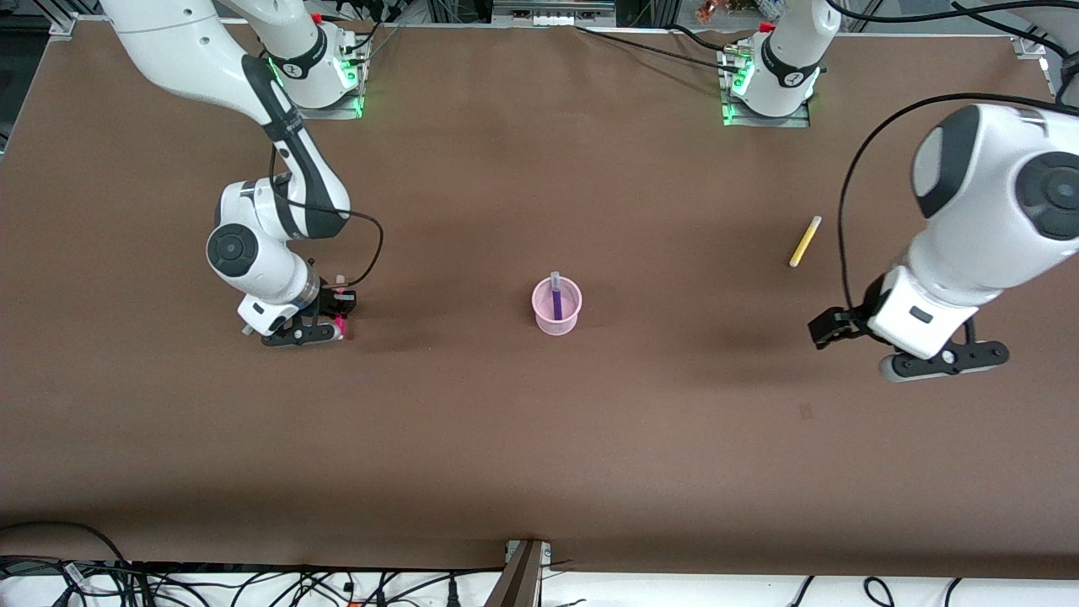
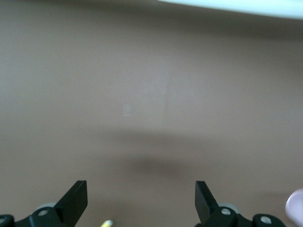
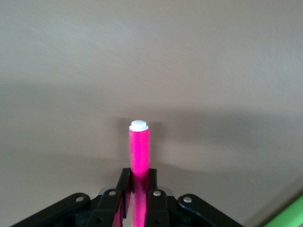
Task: Organize pens into pink holder with both arms
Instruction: 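Withdraw the left gripper while the right gripper carries magenta marker toward cup, then lower the magenta marker into the pink cup with the right gripper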
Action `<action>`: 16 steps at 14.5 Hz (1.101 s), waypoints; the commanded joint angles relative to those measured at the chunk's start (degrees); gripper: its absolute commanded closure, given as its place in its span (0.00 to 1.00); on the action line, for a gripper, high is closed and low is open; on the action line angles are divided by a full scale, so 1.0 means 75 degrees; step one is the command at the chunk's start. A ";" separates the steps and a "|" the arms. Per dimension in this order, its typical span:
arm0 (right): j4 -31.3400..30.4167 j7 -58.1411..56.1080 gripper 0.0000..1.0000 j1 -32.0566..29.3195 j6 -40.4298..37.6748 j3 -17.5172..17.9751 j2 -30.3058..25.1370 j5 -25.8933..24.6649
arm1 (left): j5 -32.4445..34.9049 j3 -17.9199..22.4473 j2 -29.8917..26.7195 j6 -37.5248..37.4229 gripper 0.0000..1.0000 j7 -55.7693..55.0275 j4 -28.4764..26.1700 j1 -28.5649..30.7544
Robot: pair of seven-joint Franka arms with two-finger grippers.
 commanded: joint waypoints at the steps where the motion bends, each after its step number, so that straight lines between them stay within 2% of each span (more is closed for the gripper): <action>1: 0.0011 -0.0292 1.00 0.0003 -0.0172 0.0317 -0.0567 0.0086 | -0.0278 -0.0085 -0.0264 -0.0470 0.00 0.1351 -0.0166 0.0526; 4: 0.0151 -0.0458 1.00 0.0003 -0.0114 0.0924 -0.0790 0.0074 | -0.0604 -0.0085 -0.0369 -0.0494 0.00 0.1541 -0.0166 0.0844; 7: 0.0782 -0.0376 1.00 0.0026 -0.0044 0.1651 -0.0768 0.0074 | -0.0711 -0.0096 -0.0346 -0.0483 0.00 0.1424 -0.0166 0.0903; 8: 0.0993 -0.0376 1.00 0.0154 0.0107 0.1746 -0.0732 0.0062 | -0.0781 -0.0096 -0.0323 -0.0459 0.00 0.1412 -0.0166 0.0903; 12: 0.1662 -0.0423 1.00 0.0903 0.0927 0.1736 -0.0428 -0.0055 | -0.0829 -0.0061 -0.0264 -0.0214 0.00 0.1377 -0.0189 0.0938; 16: 0.2937 -0.0400 1.00 0.1595 0.1656 0.1736 0.0624 0.0015 | -0.1192 -0.0026 -0.0264 -0.0178 0.00 0.1458 -0.0143 0.1278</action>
